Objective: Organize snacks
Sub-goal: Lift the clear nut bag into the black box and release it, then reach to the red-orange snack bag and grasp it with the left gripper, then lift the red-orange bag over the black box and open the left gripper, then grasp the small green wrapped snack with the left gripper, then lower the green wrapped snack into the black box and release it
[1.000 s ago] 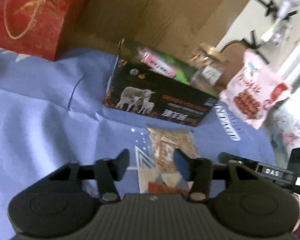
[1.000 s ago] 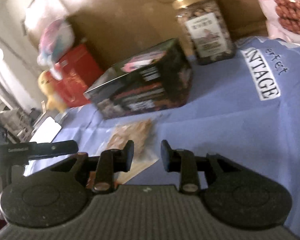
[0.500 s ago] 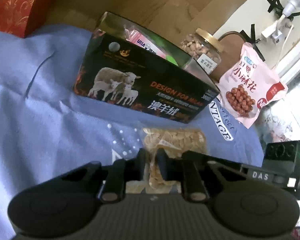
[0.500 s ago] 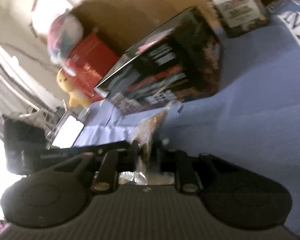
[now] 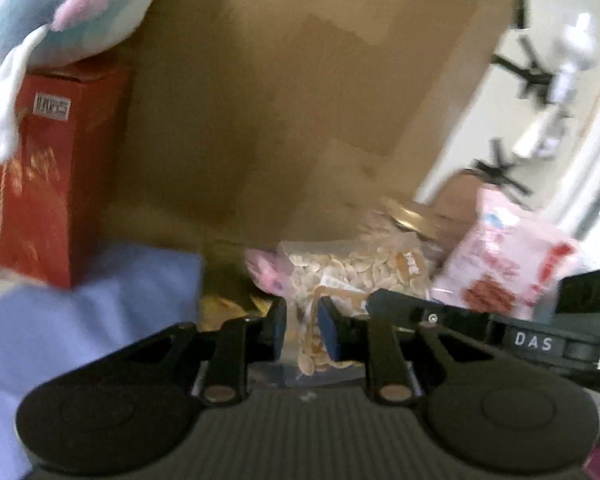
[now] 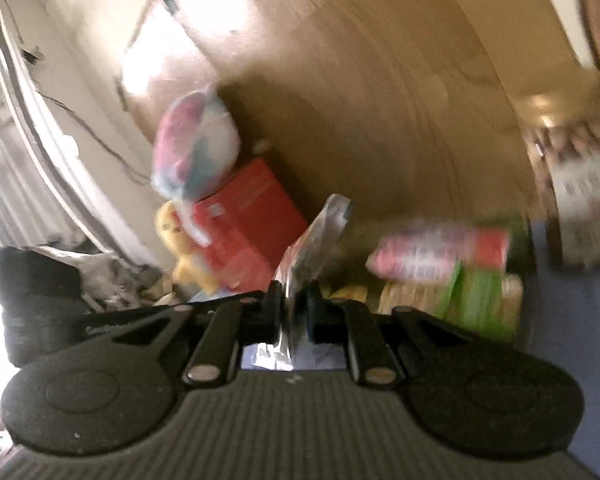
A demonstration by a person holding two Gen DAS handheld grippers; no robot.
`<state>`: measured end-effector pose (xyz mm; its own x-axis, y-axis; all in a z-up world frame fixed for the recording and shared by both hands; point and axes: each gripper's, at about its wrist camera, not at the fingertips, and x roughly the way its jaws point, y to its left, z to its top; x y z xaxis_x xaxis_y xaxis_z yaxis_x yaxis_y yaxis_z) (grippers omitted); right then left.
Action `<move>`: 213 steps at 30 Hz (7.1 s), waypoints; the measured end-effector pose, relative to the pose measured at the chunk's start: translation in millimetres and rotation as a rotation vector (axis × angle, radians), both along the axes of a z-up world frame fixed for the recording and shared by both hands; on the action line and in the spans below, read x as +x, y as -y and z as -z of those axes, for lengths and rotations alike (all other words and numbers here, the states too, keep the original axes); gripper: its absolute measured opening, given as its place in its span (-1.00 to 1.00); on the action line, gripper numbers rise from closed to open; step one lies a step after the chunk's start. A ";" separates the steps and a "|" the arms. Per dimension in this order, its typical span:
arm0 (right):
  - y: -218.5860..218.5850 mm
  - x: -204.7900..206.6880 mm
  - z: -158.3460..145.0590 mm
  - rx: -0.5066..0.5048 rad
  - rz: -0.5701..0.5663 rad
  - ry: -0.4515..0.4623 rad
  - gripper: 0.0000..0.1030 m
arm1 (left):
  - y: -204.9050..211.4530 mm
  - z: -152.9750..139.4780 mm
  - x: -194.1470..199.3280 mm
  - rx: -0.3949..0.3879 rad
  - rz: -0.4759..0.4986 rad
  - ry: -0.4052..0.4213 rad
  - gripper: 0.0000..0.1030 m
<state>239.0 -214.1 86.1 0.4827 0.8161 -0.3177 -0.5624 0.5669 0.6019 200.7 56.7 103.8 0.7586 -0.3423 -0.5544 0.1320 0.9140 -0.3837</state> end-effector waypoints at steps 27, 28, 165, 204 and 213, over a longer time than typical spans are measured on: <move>43.3 -139.6 51.8 -0.169 -0.047 -0.080 -0.03 | -19.9 69.8 -144.4 -0.085 0.051 -0.181 -0.29; 44.0 -153.7 54.7 -0.193 -0.063 -0.061 -0.03 | -16.8 73.5 -147.6 -0.083 0.062 -0.190 -0.29; 43.2 -163.2 77.0 -0.075 -0.099 -0.217 -0.12 | -23.2 82.9 -199.2 -0.159 -0.029 -0.269 0.16; 25.9 -86.7 3.9 -0.007 -0.002 0.003 -0.69 | 5.5 -10.3 -52.1 -0.140 0.128 -0.058 -0.47; -41.3 2.2 30.5 -0.330 0.059 0.127 -0.60 | 24.0 13.1 50.6 0.323 -0.092 -0.063 0.07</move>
